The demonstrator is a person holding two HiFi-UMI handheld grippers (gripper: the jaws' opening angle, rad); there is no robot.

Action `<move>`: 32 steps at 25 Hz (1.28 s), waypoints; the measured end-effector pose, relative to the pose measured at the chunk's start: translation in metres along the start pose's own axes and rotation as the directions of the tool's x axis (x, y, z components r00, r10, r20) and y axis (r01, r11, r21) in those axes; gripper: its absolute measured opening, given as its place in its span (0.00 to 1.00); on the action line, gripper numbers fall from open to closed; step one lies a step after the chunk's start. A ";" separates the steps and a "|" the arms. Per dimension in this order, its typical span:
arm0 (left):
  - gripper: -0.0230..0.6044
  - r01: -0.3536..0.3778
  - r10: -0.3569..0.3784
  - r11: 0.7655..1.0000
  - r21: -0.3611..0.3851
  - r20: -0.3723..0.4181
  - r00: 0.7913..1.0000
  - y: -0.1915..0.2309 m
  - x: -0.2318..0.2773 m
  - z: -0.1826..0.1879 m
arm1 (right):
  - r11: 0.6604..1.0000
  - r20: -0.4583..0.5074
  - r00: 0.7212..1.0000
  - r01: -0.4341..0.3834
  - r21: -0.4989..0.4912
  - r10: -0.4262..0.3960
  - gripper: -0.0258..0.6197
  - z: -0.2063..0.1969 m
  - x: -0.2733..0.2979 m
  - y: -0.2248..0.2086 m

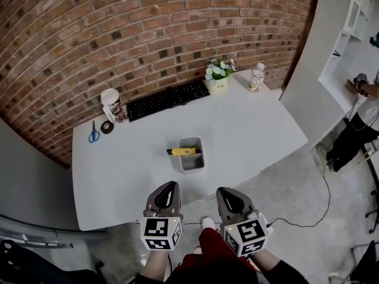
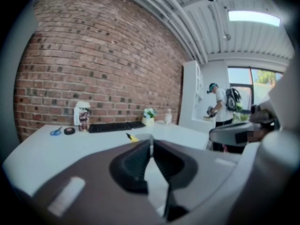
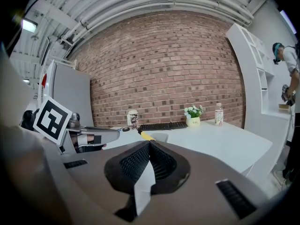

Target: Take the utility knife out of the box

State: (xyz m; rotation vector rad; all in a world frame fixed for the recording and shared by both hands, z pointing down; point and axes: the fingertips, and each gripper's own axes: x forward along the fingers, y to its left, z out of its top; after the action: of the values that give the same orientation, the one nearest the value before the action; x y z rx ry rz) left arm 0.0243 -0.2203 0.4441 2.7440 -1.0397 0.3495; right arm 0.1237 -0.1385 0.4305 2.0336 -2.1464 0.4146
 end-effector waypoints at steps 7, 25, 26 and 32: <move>0.12 -0.026 0.025 0.999 -0.020 -0.029 0.999 0.009 0.031 0.000 | 1.000 -0.020 1.000 -0.019 0.007 0.019 0.05 0.001 0.023 -0.020; 0.27 -0.102 0.079 0.983 -0.151 -0.146 0.986 0.046 0.095 -0.026 | 0.998 -0.081 0.995 -0.061 0.034 0.064 0.05 -0.004 0.077 -0.052; 0.28 -0.103 0.078 0.981 -0.162 -0.150 0.986 0.047 0.097 -0.027 | 0.997 -0.084 0.994 -0.063 0.035 0.065 0.05 -0.004 0.080 -0.053; 0.29 -0.107 0.074 0.973 -0.202 -0.165 0.983 0.052 0.112 -0.033 | 0.997 -0.108 0.991 -0.070 0.039 0.074 0.05 -0.009 0.093 -0.061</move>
State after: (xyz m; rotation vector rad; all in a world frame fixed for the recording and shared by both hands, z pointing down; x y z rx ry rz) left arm 0.0654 -0.3204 0.5115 2.4449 -1.0952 0.4347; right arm 0.1772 -0.2264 0.4724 1.9077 -2.1664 0.5636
